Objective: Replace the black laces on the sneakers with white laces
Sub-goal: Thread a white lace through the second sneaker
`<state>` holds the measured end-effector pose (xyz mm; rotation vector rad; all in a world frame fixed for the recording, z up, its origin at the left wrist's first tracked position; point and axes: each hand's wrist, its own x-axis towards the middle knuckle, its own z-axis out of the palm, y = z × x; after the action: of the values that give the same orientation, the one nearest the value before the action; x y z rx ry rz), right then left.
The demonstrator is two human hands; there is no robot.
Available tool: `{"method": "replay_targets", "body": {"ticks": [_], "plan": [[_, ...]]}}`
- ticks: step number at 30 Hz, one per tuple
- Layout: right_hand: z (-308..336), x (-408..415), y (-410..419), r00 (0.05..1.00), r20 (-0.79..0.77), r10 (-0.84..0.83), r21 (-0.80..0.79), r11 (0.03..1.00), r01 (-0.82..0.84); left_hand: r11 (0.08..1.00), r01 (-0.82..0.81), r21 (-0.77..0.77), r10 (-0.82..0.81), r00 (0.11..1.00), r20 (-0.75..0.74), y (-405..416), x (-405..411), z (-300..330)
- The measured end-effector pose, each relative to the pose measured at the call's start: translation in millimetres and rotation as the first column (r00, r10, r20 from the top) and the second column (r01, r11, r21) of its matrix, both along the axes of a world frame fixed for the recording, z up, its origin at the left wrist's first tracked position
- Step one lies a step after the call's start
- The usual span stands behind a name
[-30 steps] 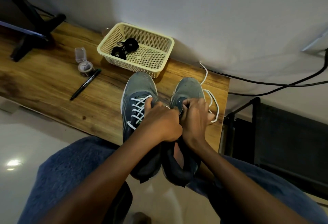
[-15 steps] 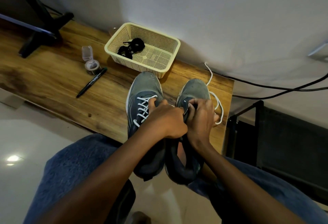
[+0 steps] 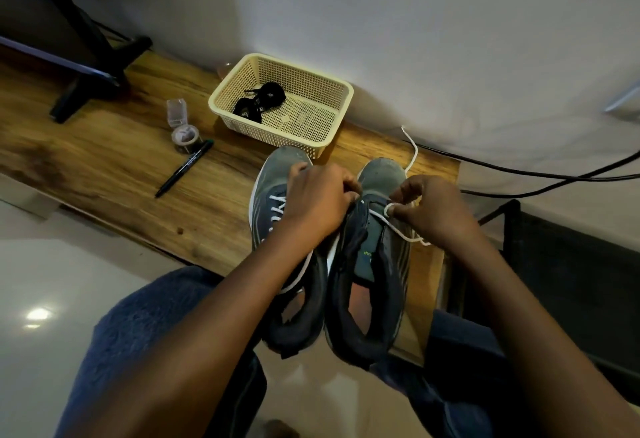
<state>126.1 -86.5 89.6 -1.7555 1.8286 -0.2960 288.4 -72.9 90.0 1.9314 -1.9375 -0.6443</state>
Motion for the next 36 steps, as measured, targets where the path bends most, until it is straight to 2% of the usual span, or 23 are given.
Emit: {"method": "replay_targets", "body": {"ticks": [7, 12, 15, 18, 21, 24, 26, 30, 33, 36], "plan": [[8, -11, -5, 0.980, -0.097, 0.176, 0.108, 0.980, -0.166, 0.998, 0.042, -0.042, -0.043, 0.999, -0.027, -2, -7, -5], [11, -12, -4, 0.965, -0.149, 0.214, 0.121, 0.973, -0.197, 0.997, 0.013, 0.075, -0.011, 1.000, -0.025, -8, -8, -11], [9, -16, -2, 0.962, -0.129, 0.243, 0.160, 0.962, -0.221, 0.987, -0.073, 0.145, 0.082, 0.995, -0.057, -13, -3, -7], [9, -21, -2, 0.960, -0.124, 0.250, 0.176, 0.958, -0.227, 0.974, -0.216, 0.066, 0.223, 0.963, -0.152, -18, 12, -1], [8, -22, -5, 0.962, -0.105, 0.251, 0.168, 0.958, -0.232, 0.982, -0.184, 0.043, 0.189, 0.964, -0.184, -17, 15, -1], [5, -23, -9, 0.969, -0.077, 0.235, 0.153, 0.963, -0.222, 0.989, -0.058, 0.133, 0.072, 0.993, -0.098, -10, 1, -6], [3, -24, -11, 0.980, -0.043, 0.195, 0.123, 0.974, -0.189, 0.998, -0.014, 0.060, 0.013, 1.000, 0.017, -8, -3, -7], [5, -23, -11, 0.988, -0.017, 0.150, 0.109, 0.983, -0.148, 0.993, -0.067, -0.093, 0.080, 0.987, 0.137, -7, -1, -3], [4, -23, -10, 0.980, -0.069, 0.185, 0.155, 0.973, -0.173, 0.968, -0.139, -0.209, 0.190, 0.949, 0.252, -8, 9, 3], [3, -23, -11, 0.977, -0.108, 0.182, 0.178, 0.971, -0.161, 0.982, -0.095, -0.160, 0.147, 0.926, 0.347, -8, 13, 3]]}}
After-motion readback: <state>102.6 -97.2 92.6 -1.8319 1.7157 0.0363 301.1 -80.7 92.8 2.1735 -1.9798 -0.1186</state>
